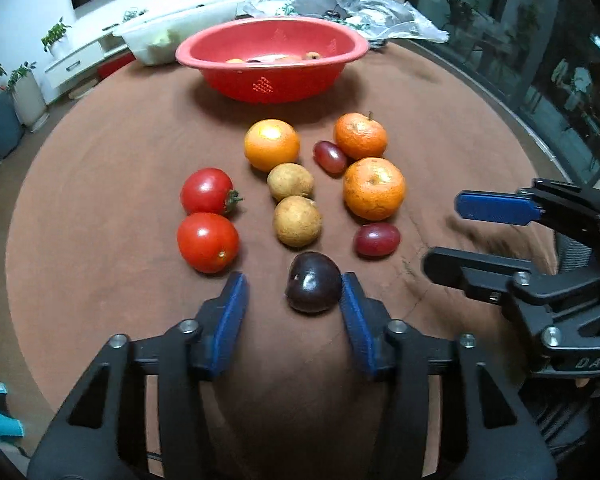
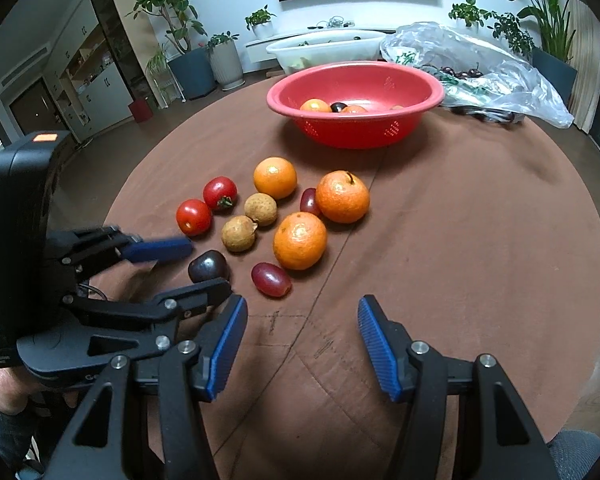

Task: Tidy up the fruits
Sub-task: 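Withdraw both tools and move the left tool toward the dark plum, then grasp the dark plum with the left tool while the right tool grasps a red grape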

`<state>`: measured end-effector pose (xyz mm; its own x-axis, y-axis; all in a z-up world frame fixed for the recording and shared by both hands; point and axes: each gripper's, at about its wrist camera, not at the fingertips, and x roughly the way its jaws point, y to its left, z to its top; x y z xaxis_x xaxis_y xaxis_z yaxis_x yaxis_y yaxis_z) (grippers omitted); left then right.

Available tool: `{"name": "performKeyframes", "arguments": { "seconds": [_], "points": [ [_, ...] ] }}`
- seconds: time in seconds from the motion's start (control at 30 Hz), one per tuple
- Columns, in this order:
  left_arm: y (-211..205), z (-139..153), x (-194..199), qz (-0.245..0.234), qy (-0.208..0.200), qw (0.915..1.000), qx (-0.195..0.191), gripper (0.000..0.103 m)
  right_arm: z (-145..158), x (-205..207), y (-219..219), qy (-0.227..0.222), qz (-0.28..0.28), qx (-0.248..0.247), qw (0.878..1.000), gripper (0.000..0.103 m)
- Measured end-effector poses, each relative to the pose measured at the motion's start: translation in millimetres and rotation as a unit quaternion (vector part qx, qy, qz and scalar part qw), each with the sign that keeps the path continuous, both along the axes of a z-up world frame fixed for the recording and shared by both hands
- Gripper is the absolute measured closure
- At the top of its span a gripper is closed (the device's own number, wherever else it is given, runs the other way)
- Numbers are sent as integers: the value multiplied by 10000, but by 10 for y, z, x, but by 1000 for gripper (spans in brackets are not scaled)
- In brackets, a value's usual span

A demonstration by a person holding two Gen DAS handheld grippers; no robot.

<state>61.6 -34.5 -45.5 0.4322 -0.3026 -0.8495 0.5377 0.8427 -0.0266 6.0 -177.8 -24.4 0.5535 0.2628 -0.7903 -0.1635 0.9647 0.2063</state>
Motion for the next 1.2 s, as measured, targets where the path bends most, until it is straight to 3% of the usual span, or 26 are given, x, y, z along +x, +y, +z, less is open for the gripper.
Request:
{"name": "performKeyframes", "arguments": {
  "seconds": [0.1,0.23,0.5,0.8,1.0,1.2],
  "points": [
    [-26,11,-34,-94,28,9999,-66,73,0,23,21,-18,62,-27,10000,44],
    [56,43,-40,-39,112,9995,-305,77,-3,55,86,-31,201,-58,9998,48],
    [371,203,-83,208,164,9962,-832,77,-45,178,249,33,471,-143,9988,55],
    [497,209,-186,243,194,9941,-1036,77,-47,259,440,-6,620,-617,9962,58],
    [495,176,-223,258,207,9933,-1105,77,-101,244,524,0,585,-1268,9902,70],
    [530,175,-235,327,201,9924,-1166,77,-90,242,514,41,550,-1214,9911,77]
  ]
}}
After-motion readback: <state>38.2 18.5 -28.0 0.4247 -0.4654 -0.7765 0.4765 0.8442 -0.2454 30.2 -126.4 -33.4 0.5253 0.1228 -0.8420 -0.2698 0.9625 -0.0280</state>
